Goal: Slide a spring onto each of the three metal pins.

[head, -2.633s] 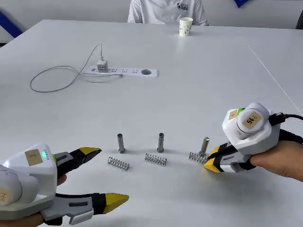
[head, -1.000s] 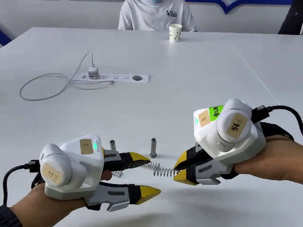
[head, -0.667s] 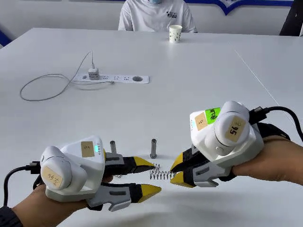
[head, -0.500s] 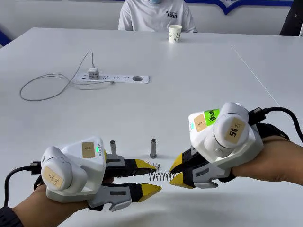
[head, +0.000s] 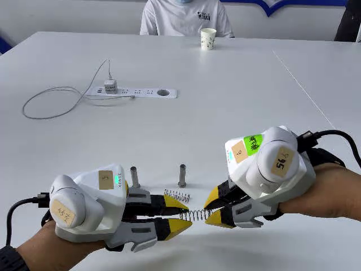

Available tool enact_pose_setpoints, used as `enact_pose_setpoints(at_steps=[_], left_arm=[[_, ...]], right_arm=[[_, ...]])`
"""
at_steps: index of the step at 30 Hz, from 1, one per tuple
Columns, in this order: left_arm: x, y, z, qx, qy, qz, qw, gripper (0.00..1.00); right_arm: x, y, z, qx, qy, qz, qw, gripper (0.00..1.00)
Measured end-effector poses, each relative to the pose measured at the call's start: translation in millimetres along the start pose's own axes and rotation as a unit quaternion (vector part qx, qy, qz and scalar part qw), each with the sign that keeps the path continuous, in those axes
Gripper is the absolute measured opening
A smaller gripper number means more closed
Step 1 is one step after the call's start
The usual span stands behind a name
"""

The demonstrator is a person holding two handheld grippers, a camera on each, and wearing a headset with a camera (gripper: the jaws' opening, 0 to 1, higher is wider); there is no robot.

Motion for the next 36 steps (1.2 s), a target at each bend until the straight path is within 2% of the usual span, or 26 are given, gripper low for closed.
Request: enact_pose_setpoints(at_steps=[21,36], left_arm=[[-0.8,-4.0,-2.3,-0.009,0.009,-0.008,0.9999,0.1],[0.5,1.8,-0.2,-0.016,0.007,0.0,0.9998,0.1]], right_arm=[[1.9,6.7,1.2,0.013,-0.005,-0.008,0.9999,0.12],[-11.9,-8.9,1.5,0.018,-0.002,-0.043,0.9989,0.12]])
Point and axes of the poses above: the centre of the closed fingertips' face, and the gripper's own axes: x roughly forward along the fingers, z roughly to its left, y roughly out of its underside, the point moved 5 cm from there along -x, roughly backward along the fingers, and after that the axes turned 8 degrees about -y, right-handed, at the moved point
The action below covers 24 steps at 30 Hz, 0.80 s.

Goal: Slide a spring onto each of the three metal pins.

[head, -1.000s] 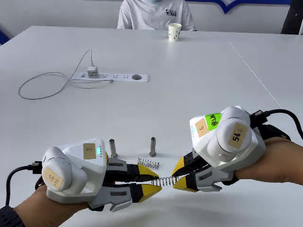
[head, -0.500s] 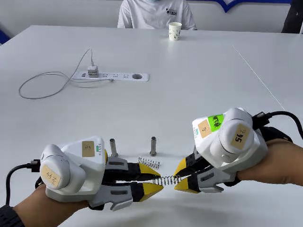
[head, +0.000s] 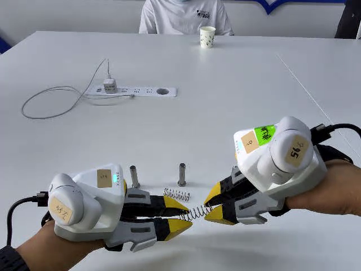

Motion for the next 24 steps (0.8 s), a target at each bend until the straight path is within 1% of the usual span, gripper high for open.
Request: enact_pose_setpoints(at_steps=[6,10,15,24], left_arm=[[-0.1,0.7,0.0,-0.002,0.0,0.001,1.0,0.1],[-0.2,0.0,0.6,-0.003,-0.002,-0.001,1.0,0.11],[-1.1,-1.1,1.1,-0.006,-0.004,-0.005,1.0,0.11],[-2.5,-4.8,1.2,-0.012,-0.006,-0.014,0.9998,0.11]], right_arm=[[-2.5,-10.6,2.0,0.0,-0.001,-0.018,0.9998,0.11],[-3.0,-15.0,2.2,-0.002,-0.001,-0.023,0.9997,0.11],[-3.9,-22.5,3.0,0.0,-0.001,-0.039,0.9992,0.11],[-4.4,-35.0,4.0,-0.001,0.002,-0.06,0.9982,0.12]])
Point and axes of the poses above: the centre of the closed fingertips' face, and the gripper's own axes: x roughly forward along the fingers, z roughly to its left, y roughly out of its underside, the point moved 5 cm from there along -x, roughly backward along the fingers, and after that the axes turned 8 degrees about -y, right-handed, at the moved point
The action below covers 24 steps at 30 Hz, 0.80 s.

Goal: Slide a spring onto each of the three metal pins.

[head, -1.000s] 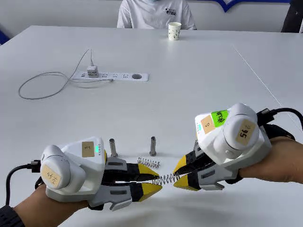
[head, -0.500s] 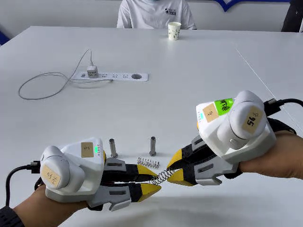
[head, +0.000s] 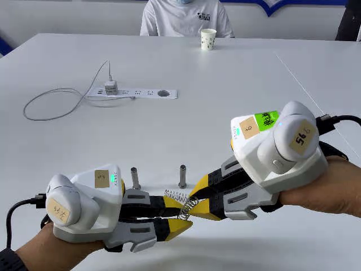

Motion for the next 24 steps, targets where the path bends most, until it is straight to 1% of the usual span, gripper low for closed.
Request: enact_pose_setpoints(at_steps=[3,4,5,6,7,11,18,24], left_arm=[[-0.6,-1.5,0.6,-0.002,-0.001,-0.003,1.0,0.1],[-1.8,-0.9,1.0,0.001,-0.004,-0.003,1.0,0.11],[-2.4,-2.5,0.4,-0.002,-0.001,-0.008,1.0,0.1],[-1.7,-2.7,0.4,-0.005,-0.002,-0.007,1.0,0.1],[-1.2,-2.4,0.8,0.002,-0.004,-0.005,1.0,0.1],[-1.5,-1.7,0.6,-0.001,-0.003,-0.005,1.0,0.11],[-1.0,-3.9,1.0,-0.006,-0.003,-0.01,0.9999,0.1],[0.3,-3.6,1.1,-0.004,-0.004,-0.009,0.9999,0.11]], right_arm=[[0.5,-3.5,0.0,0.002,0.001,-0.01,0.9999,0.12],[0.9,-9.4,3.3,0.019,-0.01,-0.032,0.9992,0.12],[0.2,-10.0,1.7,0.013,-0.005,-0.031,0.9994,0.12],[0.8,-10.1,2.3,0.011,-0.004,-0.029,0.9995,0.12],[2.0,-10.2,2.0,0.011,-0.002,-0.028,0.9995,0.12],[3.4,-11.0,2.7,0.01,-0.002,-0.029,0.9995,0.11],[3.6,-13.1,1.2,0.018,0.007,-0.041,0.999,0.11],[5.9,-13.7,1.1,0.02,0.01,-0.046,0.9987,0.11]])
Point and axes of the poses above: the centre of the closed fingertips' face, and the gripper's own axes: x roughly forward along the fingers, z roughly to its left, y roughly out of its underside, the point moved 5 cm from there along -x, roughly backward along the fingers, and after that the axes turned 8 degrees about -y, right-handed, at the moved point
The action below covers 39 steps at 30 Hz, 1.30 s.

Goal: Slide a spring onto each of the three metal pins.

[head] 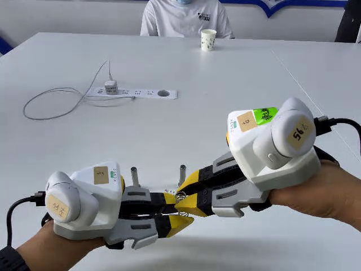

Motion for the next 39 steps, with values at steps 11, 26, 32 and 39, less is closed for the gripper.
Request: enact_pose_setpoints(at_steps=[11,26,32,39], left_arm=[[0.9,-0.5,3.1,0.003,-0.008,-0.002,1.0,0.11],[-7.7,3.6,13.5,-0.007,-0.036,0.002,0.9993,0.22],[-15.2,5.4,16.6,-0.012,-0.049,0.002,0.9987,0.25],[-26.5,9.8,23.2,-0.021,-0.071,0.003,0.9973,0.3]], right_arm=[[-5.8,4.6,-3.3,0.015,0.009,-0.013,0.9998,0.11],[-21.5,11.5,-13.0,0.029,0.035,-0.019,0.9988,0.11],[-32.8,18.0,-18.9,0.038,0.052,-0.02,0.9977,0.11],[-44.8,25.7,-25.5,0.05,0.071,-0.021,0.996,0.11]])
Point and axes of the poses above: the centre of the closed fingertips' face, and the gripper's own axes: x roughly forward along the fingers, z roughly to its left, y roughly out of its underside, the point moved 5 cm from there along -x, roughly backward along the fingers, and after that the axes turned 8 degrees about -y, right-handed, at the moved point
